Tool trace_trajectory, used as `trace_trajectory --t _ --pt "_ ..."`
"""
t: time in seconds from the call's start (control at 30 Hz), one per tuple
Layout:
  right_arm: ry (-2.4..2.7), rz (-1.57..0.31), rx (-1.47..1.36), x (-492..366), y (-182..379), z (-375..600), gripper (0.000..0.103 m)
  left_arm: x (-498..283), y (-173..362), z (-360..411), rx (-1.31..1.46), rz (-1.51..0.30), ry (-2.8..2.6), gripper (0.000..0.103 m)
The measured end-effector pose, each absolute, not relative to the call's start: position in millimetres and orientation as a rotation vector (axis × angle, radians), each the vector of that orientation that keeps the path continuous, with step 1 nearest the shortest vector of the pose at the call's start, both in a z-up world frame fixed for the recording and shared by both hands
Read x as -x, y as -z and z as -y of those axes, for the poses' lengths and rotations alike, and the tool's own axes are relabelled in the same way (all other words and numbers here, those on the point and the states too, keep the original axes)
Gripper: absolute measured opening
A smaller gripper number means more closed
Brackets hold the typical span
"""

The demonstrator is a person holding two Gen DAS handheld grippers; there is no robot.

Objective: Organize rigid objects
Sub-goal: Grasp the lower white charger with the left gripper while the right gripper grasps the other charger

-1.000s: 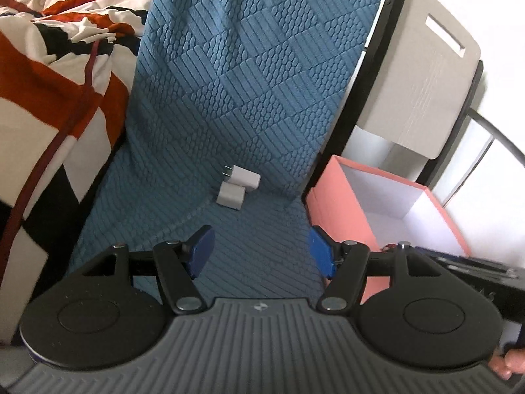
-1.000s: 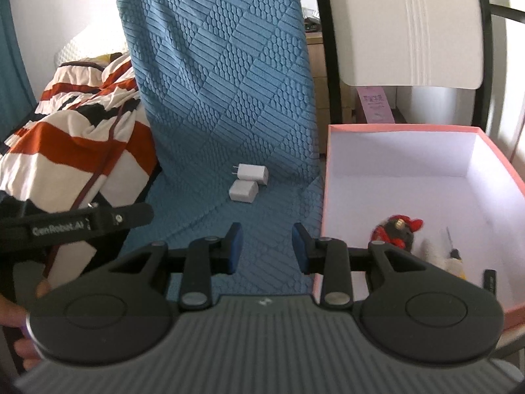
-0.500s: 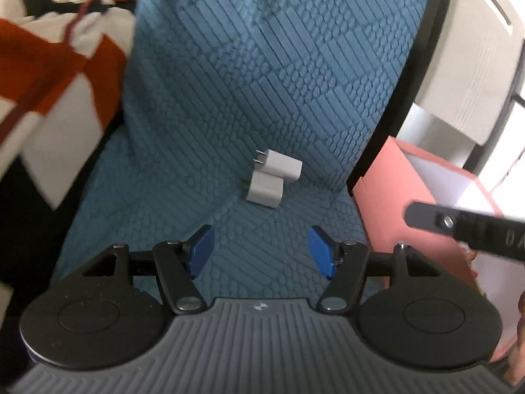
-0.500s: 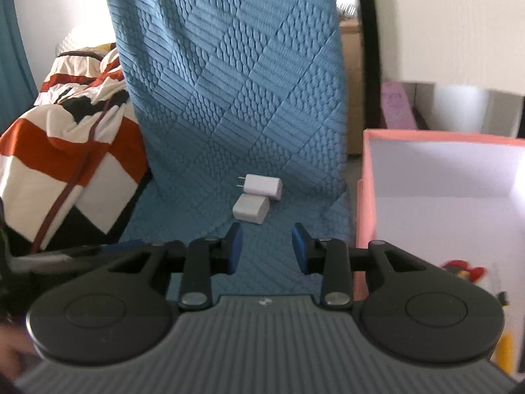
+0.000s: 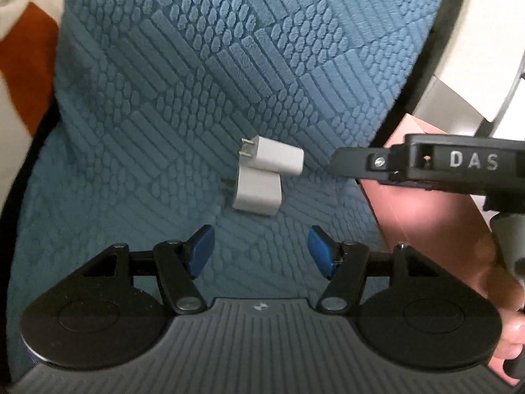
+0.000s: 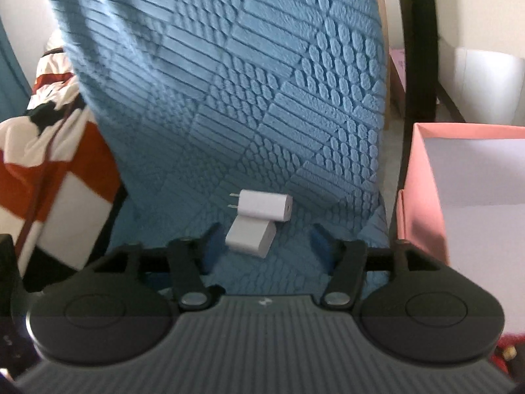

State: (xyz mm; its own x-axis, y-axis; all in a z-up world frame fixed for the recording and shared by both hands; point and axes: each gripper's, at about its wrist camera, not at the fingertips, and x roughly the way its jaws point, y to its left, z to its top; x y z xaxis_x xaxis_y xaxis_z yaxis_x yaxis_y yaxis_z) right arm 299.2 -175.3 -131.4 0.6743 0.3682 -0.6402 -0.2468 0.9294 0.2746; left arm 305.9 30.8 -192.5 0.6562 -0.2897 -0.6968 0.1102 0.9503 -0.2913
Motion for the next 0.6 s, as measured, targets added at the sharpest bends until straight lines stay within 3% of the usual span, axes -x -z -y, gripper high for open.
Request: trace_trajectory --t 0.6 --pt "-0.501 -0.914 -0.298 -389 170 173 0.063 -378 205 -21 0.169 -0.827 0.267 0.068"
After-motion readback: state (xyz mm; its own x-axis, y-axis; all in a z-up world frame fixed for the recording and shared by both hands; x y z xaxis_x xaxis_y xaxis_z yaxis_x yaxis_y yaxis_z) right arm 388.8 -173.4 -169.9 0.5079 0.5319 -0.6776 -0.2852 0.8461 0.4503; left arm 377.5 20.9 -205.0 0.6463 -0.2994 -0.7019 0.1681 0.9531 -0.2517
